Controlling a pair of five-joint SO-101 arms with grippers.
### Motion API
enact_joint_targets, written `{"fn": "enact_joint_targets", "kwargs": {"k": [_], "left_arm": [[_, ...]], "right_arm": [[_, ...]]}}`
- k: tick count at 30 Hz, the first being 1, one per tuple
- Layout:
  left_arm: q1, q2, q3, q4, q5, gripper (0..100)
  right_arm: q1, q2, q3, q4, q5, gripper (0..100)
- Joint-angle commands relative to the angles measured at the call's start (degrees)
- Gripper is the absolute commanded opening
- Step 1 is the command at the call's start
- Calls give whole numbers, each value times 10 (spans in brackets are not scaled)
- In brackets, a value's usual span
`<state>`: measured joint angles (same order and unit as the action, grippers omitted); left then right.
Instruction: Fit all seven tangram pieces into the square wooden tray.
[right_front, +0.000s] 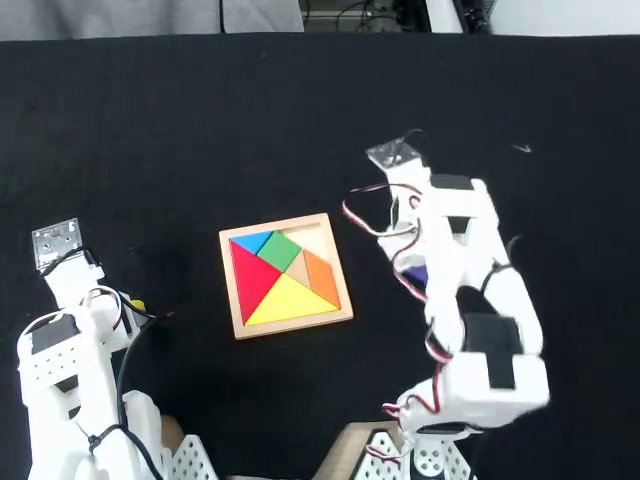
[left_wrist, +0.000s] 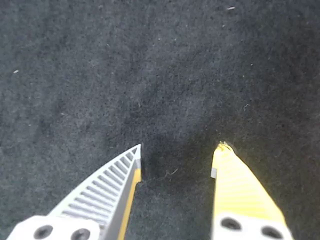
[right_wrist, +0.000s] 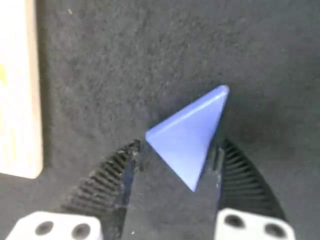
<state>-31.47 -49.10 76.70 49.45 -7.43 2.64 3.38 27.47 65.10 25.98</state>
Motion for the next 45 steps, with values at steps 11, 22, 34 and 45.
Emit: {"fn": "enact_joint_targets", "kwargs": {"k": [11,22,34,45], "left_arm": [[-2,-11,-3,-5,-3,231],[-2,-11,-3,-5,-3,231],[-4,-11,-3,-5,-3,231],[-4,-11,-3,-5,-3,231]], "right_arm": [[-28,1,8,-21,4,237],[-7,51,-12,-22,23,237],[-6,51,-11,-22,25,237],[-6,51,-11,-21,25,221]]}}
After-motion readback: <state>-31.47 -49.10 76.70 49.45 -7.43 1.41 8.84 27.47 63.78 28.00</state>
